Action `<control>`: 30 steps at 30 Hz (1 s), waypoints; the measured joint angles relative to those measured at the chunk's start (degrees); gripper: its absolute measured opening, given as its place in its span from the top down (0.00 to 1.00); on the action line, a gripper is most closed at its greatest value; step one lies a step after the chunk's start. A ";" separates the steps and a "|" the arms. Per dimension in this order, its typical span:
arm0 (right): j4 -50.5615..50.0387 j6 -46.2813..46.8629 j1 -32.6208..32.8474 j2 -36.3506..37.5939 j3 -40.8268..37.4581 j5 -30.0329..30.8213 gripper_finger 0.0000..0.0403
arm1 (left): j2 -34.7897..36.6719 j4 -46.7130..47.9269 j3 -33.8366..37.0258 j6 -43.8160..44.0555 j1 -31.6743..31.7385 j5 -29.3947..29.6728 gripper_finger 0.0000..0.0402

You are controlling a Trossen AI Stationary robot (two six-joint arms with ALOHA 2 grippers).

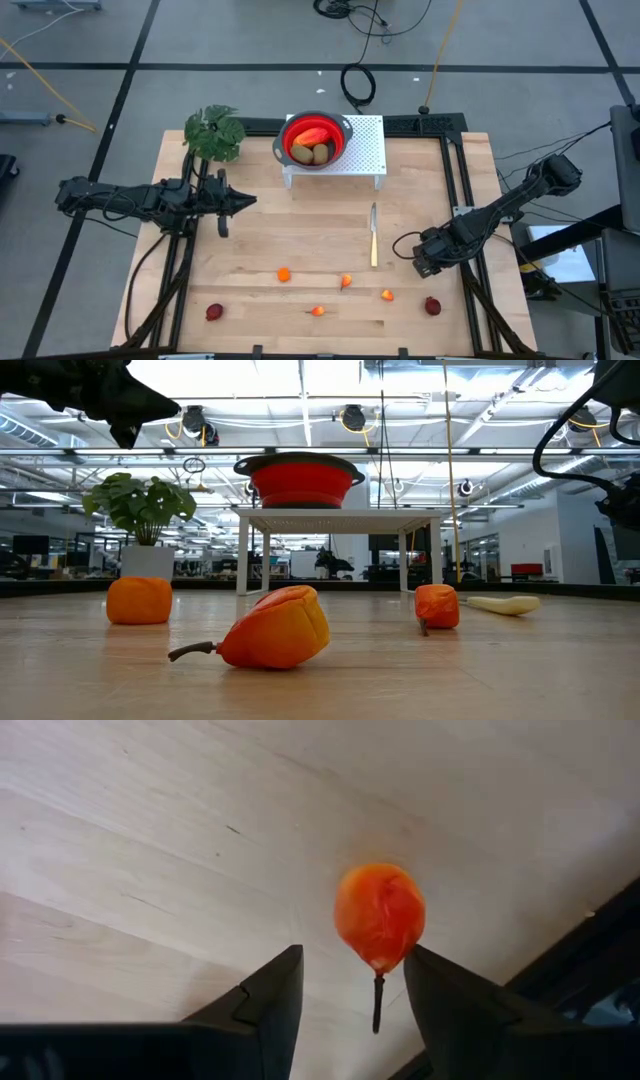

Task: Pick & Place Fruit
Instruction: Put the orange pear into the red strainer bowl on the shelf

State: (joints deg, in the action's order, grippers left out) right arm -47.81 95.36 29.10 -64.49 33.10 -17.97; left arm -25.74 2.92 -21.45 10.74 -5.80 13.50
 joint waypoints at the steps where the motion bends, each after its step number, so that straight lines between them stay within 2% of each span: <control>1: 0.00 -0.01 0.00 0.00 0.00 0.01 0.59 | -0.01 0.00 0.00 -0.02 0.00 0.00 0.95; 30: -0.21 -0.39 -0.02 1.53 0.02 -1.76 0.65 | -0.01 0.11 0.00 -0.01 0.00 -0.09 0.95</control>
State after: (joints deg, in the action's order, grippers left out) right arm -48.02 94.97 29.08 -62.96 33.12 -19.73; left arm -25.75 3.03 -21.45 10.73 -5.80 13.41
